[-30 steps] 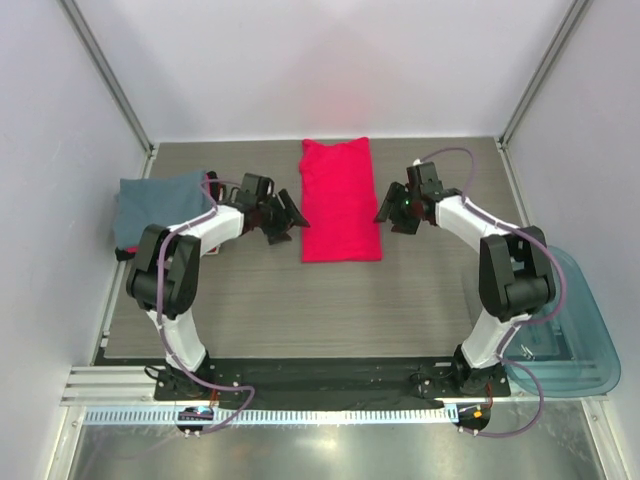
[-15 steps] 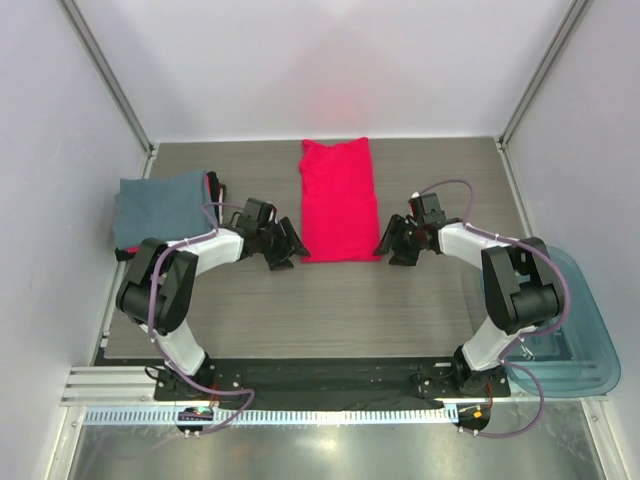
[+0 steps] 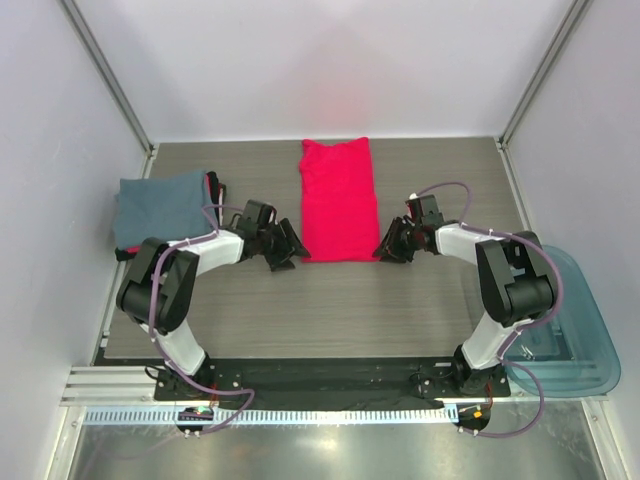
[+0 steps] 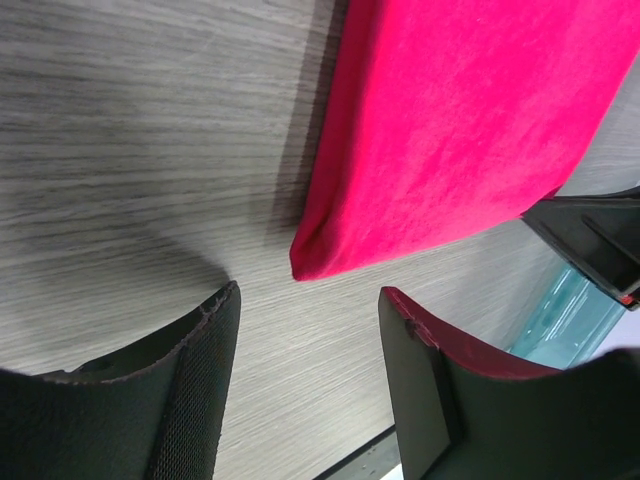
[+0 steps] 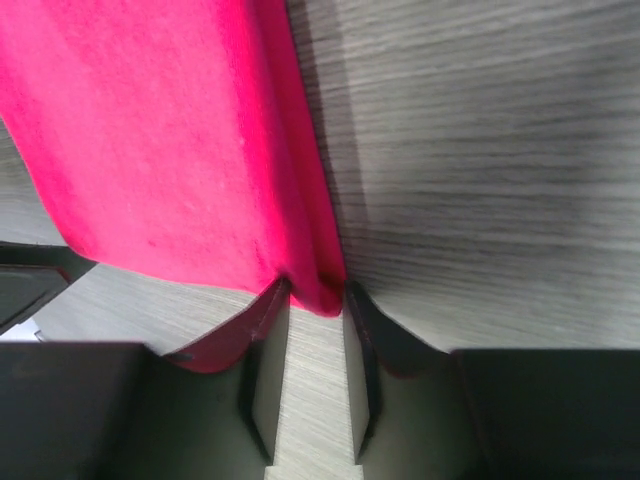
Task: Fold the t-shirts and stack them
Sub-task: Fold the tshirt
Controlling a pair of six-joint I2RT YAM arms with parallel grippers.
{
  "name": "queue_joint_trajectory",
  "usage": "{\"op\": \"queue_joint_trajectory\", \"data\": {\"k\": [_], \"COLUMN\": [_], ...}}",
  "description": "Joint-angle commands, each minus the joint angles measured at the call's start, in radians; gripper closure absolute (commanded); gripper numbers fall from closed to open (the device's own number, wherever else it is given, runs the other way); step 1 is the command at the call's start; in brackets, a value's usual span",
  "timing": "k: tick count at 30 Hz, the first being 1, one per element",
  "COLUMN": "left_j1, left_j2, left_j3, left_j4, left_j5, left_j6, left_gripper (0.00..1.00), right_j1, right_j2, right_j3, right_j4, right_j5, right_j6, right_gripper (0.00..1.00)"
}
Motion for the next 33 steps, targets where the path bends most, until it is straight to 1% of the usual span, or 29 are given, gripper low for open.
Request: {"op": "queue_joint_trajectory", "data": {"k": [1, 3, 4, 5, 8, 11, 14, 16, 18, 22, 23, 27, 28, 33], "left_j1": [0.000, 0.000, 0.002, -0.001, -0.001, -0.001, 0.000, -0.001, -0.006, -0.012, -0.010, -0.010, -0.010, -0.017], "left_j2": [0.005, 0.014, 0.016, 0.022, 0.034, 0.048, 0.066, 0.080, 0.085, 0.091, 0.086, 0.060, 0.053, -0.022], "left_j3": [-0.005, -0.005, -0.005, -0.006, -0.008, -0.008, -0.005, -0.002, 0.002, 0.000, -0.002, -0.012, -0.018, -0.063], "left_j4": [0.060, 0.064, 0.070, 0.072, 0.084, 0.103, 0.119, 0.126, 0.126, 0.152, 0.153, 0.158, 0.158, 0.153], "left_j5": [0.017, 0.023, 0.024, 0.023, 0.020, 0.014, 0.003, 0.004, 0.001, -0.008, -0.014, -0.022, -0.020, 0.003], "left_j6": [-0.013, -0.019, -0.021, -0.024, -0.025, -0.035, -0.050, -0.062, -0.067, -0.082, -0.084, -0.087, -0.084, -0.073], "left_gripper": [0.42, 0.43, 0.43, 0.44, 0.46, 0.52, 0.55, 0.60, 0.66, 0.74, 0.81, 0.94, 0.99, 1.00], "right_j1": [0.001, 0.001, 0.001, 0.001, 0.000, 0.001, 0.001, 0.001, 0.001, 0.001, 0.001, 0.001, 0.001, 0.001], "right_j2": [0.028, 0.029, 0.028, 0.023, 0.015, 0.009, 0.005, 0.005, 0.000, -0.003, -0.006, -0.020, -0.024, -0.084], "right_j3": [0.017, 0.024, 0.025, 0.024, 0.019, 0.019, 0.019, 0.019, 0.021, 0.024, 0.027, 0.028, 0.028, 0.005], "right_j4": [0.030, 0.027, 0.024, 0.019, 0.020, 0.014, 0.011, 0.011, 0.010, 0.007, 0.005, -0.009, -0.019, -0.070], "right_j5": [-0.002, 0.002, 0.007, 0.005, 0.001, 0.001, -0.007, -0.009, -0.009, -0.015, -0.016, -0.021, -0.021, -0.050], "right_j6": [0.002, -0.009, -0.013, -0.013, -0.018, -0.021, -0.021, -0.021, -0.021, -0.024, -0.026, -0.033, -0.036, -0.050], "right_gripper": [0.71, 0.83, 0.97, 0.99, 0.99, 0.99, 0.99, 0.99, 0.99, 0.99, 0.99, 0.99, 0.99, 0.99]}}
